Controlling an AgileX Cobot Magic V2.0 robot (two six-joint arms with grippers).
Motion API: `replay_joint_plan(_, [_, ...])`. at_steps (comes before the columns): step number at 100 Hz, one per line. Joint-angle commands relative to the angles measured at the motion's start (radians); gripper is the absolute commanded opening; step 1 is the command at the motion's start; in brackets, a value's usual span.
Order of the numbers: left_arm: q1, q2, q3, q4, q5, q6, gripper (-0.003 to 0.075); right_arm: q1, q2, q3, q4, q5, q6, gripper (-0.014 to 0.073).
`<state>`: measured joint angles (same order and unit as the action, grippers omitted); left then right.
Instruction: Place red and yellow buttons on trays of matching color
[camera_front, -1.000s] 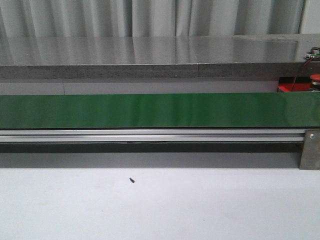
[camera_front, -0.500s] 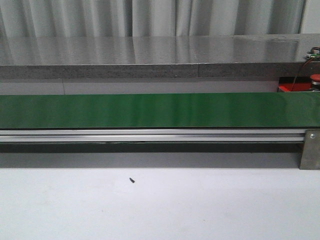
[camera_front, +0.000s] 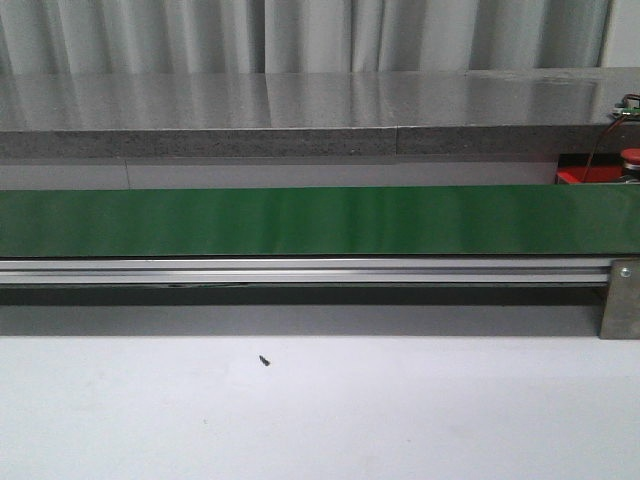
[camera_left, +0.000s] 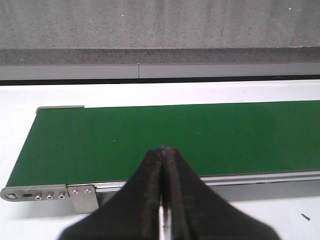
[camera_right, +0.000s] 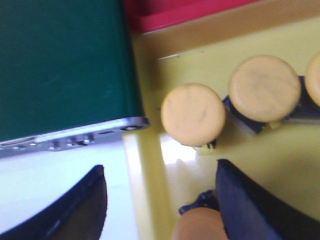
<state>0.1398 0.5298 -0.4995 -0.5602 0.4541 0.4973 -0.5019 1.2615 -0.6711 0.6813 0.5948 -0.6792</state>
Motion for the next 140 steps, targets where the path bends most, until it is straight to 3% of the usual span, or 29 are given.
replay_joint_plan(1, [-0.007,0.004,-0.025,-0.022,-0.062,0.001,-0.002,0.007,-0.018,-0.088,0.056,0.088,0.002,0.0479])
replay_joint_plan(18, [-0.007,0.004,-0.025,-0.022,-0.062,0.001,-0.002,0.094,-0.029,-0.231,0.057,0.193,0.002,0.0468])
replay_joint_plan(48, [-0.007,0.004,-0.025,-0.022,-0.062,0.001,-0.002,0.301,-0.147,-0.385,-0.069,0.184,0.058,0.0455])
replay_joint_plan(70, [-0.007,0.004,-0.025,-0.022,-0.062,0.001,-0.002,0.411,-0.269,-0.382,-0.216,0.182,0.137,0.0391])
replay_joint_plan(88, [-0.007,0.004,-0.025,-0.022,-0.062,0.001,-0.002,0.419,-0.396,-0.322,-0.22,0.166,0.142,0.0391])
replay_joint_plan(107, [-0.007,0.004,-0.025,-0.022,-0.062,0.001,-0.002,0.419,-0.553,-0.185,-0.22,0.046,0.142,0.0381])
replay_joint_plan(119, [-0.007,0.004,-0.025,-0.022,-0.062,0.001,-0.002,0.419,-0.63,-0.1,-0.22,-0.008,0.141,0.0277])
replay_joint_plan(140, [-0.007,0.004,-0.025,-0.022,-0.062,0.001,-0.002,0.419,-0.711,-0.013,-0.22,-0.008,0.141,-0.0041])
